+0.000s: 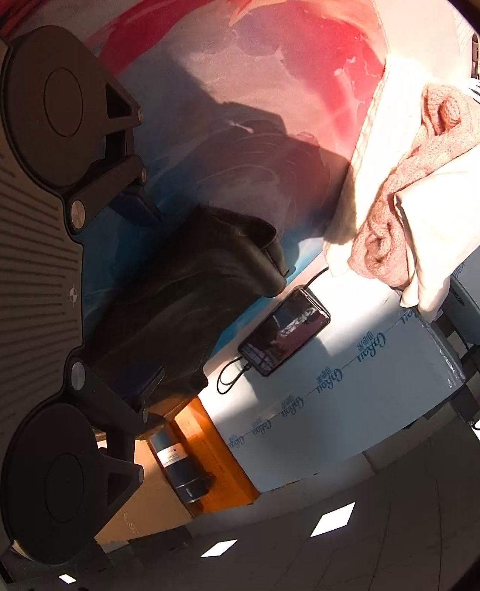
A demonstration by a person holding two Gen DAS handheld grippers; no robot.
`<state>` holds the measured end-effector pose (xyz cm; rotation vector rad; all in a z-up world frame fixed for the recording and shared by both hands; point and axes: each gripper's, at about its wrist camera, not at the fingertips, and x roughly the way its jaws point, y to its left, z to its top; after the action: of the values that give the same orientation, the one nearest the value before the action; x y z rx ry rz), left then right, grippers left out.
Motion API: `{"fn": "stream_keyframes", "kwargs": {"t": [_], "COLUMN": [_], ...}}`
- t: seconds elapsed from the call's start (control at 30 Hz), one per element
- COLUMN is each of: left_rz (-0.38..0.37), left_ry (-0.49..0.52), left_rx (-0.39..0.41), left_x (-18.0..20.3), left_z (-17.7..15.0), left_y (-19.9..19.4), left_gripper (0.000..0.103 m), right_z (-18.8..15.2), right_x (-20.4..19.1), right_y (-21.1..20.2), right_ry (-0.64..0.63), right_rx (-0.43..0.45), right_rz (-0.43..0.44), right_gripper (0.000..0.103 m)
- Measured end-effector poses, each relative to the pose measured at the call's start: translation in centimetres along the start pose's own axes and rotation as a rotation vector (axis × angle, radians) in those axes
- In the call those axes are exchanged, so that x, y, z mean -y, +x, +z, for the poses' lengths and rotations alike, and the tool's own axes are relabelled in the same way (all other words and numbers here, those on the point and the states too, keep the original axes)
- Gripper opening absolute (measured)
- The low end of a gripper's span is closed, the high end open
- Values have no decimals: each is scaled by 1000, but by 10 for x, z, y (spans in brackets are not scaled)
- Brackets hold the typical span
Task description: Fold clothes
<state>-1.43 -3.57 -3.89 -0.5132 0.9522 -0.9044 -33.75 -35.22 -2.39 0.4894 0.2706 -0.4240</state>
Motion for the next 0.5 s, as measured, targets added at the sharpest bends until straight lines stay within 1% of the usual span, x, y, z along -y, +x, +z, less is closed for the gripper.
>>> {"fn": "stream_keyframes", "kwargs": {"t": [0.07, 0.1, 0.17, 0.3, 0.4, 0.43, 0.47, 0.5], "left_rz": [5, 8, -7, -37, -17, 1, 15, 19], "left_ry": [20, 26, 29, 45, 70, 82, 95, 107], "left_rx": [8, 12, 26, 27, 46, 54, 56, 38], "left_x": [6, 9, 13, 21, 29, 31, 33, 33], "left_z": [4, 7, 12, 19, 19, 18, 17, 15], "left_y": [9, 15, 29, 53, 64, 65, 67, 69], "left_gripper": [88, 89, 93, 94, 93, 90, 73, 57], "right_z": [-2, -2, -3, -5, -6, -6, -6, -6], "right_x": [-1, 0, 4, 12, 13, 13, 13, 14], "right_y": [2, 4, 8, 12, 12, 12, 12, 12], "right_ry": [-3, 2, 23, 73, 83, 83, 85, 86], "right_rx": [-16, -27, -50, -87, -93, -93, -93, -93], "right_rz": [4, 6, 9, 15, 17, 17, 18, 19], "right_gripper": [88, 88, 88, 88, 88, 88, 88, 88]}}
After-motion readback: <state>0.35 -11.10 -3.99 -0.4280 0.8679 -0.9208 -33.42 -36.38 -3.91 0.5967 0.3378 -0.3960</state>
